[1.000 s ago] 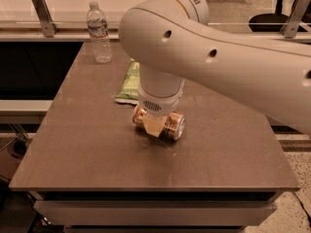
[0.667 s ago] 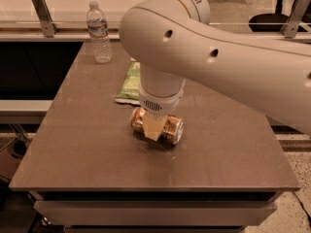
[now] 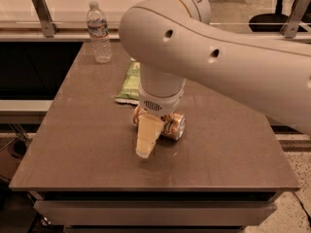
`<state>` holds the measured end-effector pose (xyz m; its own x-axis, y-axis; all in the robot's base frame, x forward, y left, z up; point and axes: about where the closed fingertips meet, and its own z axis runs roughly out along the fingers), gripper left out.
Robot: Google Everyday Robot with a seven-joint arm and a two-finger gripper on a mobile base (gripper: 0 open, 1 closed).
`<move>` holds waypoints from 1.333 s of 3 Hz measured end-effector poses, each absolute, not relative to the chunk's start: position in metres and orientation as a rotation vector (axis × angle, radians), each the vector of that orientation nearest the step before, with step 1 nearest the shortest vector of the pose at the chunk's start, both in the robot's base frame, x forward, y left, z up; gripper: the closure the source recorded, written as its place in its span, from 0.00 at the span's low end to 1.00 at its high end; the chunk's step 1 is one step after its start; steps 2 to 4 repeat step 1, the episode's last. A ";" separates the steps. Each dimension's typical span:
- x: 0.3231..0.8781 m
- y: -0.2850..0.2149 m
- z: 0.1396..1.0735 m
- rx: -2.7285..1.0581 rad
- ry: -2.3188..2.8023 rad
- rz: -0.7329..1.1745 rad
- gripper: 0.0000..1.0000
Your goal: Knock orange can over
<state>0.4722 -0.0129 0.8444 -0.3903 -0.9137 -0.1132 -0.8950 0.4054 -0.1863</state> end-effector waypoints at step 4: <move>0.472 -0.013 0.844 -1.607 2.462 -0.140 0.00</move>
Offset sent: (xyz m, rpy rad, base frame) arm 0.0000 0.0000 0.0000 0.0000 0.0000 0.0000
